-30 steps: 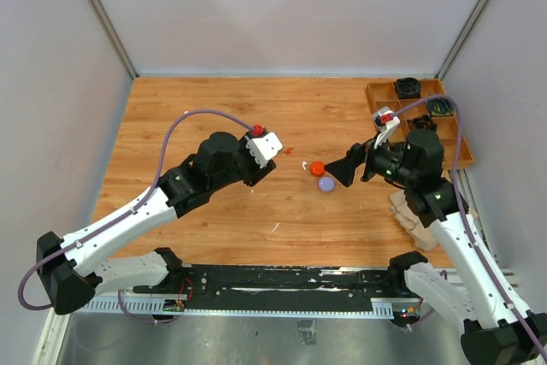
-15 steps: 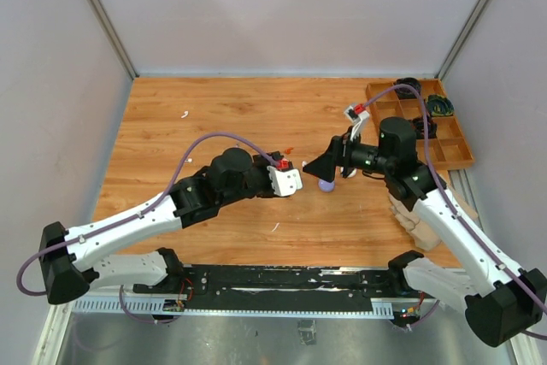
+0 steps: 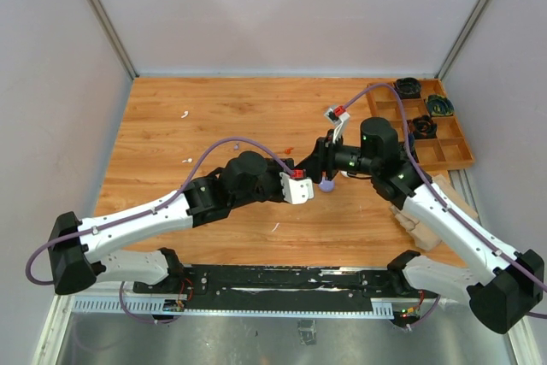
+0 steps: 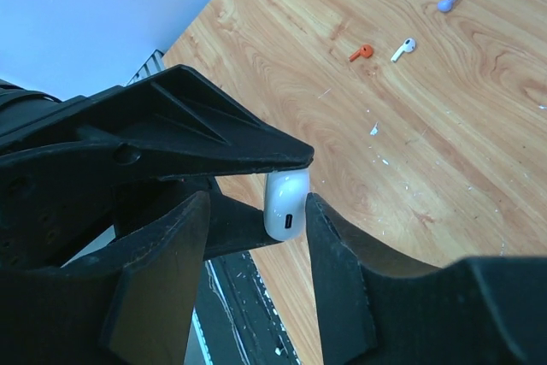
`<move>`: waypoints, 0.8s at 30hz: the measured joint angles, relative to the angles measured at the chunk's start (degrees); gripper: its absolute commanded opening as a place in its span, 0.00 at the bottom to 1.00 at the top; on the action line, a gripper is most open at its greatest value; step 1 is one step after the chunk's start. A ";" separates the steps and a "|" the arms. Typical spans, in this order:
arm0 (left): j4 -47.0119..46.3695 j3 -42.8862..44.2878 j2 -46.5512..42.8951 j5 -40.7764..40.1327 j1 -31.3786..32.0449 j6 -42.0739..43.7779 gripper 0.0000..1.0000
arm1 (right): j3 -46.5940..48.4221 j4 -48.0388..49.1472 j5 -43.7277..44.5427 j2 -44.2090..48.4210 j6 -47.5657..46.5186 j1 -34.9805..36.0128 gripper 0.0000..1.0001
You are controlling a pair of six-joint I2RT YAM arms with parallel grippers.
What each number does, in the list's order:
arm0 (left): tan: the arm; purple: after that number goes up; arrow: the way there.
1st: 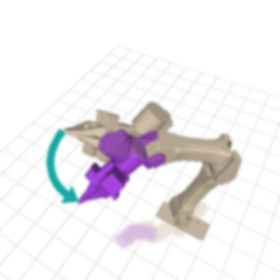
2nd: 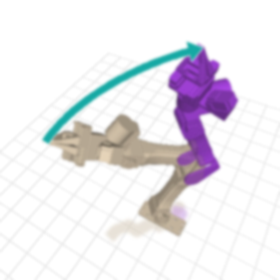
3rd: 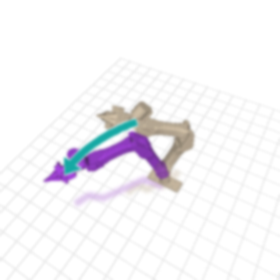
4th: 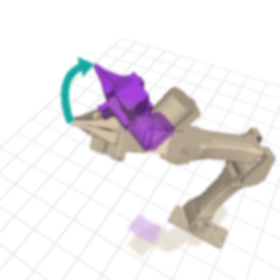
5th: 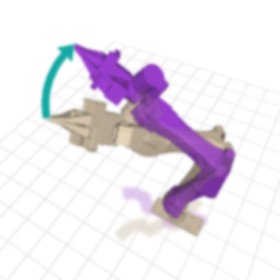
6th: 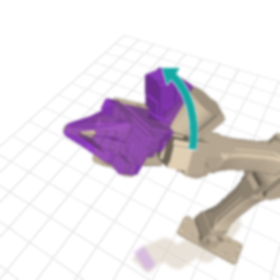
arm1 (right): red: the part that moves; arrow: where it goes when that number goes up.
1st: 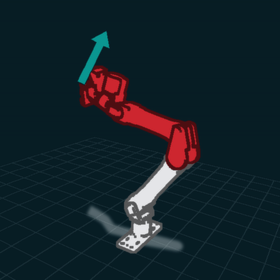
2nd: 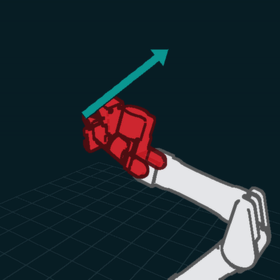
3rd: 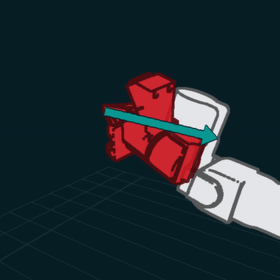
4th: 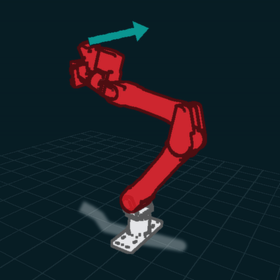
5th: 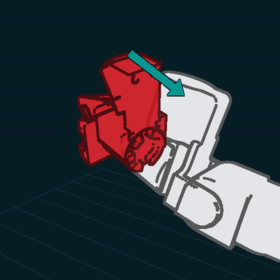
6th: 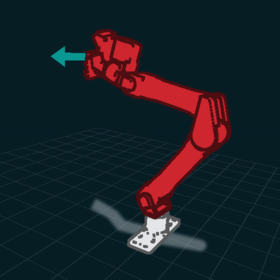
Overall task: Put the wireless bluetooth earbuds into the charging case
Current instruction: Pick up the charging case at the center of the board.
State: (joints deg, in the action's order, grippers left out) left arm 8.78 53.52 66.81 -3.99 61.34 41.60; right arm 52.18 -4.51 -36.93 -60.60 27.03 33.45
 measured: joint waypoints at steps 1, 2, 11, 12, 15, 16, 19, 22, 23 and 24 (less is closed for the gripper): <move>-0.13 0.09 0.00 0.00 0.13 0.04 0.32 | -0.04 0.02 0.11 -0.17 0.00 0.26 0.46; -0.20 0.15 0.00 0.00 0.26 0.13 0.31 | -0.09 0.07 0.22 -0.22 0.00 0.42 0.44; 0.28 0.17 0.00 0.00 0.42 0.20 0.32 | -0.42 0.90 1.25 -1.36 0.00 0.68 0.39; 0.31 0.17 0.00 0.02 0.42 0.20 0.31 | -0.42 0.94 1.29 -1.55 -0.02 0.72 0.38; 0.26 0.17 0.00 0.09 0.42 0.31 0.32 | -0.90 1.33 1.44 -1.88 -0.04 1.03 0.38; 0.15 0.17 0.00 0.11 0.44 0.42 0.32 | -1.18 1.33 1.38 -1.97 -0.02 1.07 0.38; -0.46 0.17 0.00 0.13 0.52 0.52 0.32 | -1.88 1.22 1.40 -2.16 -0.07 1.44 0.33; -0.81 0.17 0.00 0.13 0.61 0.61 0.32 | -2.12 1.11 1.44 -2.16 -0.31 1.44 0.29; -0.96 0.15 0.00 0.22 0.63 0.61 0.32 | -2.12 1.11 1.42 -2.16 -0.39 1.44 0.26; -1.01 0.15 0.00 0.24 0.63 0.59 0.33 | -2.12 1.16 1.38 -2.16 -0.46 1.44 0.23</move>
State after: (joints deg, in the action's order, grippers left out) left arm 7.77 53.67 66.81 -3.75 61.98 42.19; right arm 50.06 -3.36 -35.55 -62.76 26.57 34.89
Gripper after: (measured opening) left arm 0.559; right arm 0.302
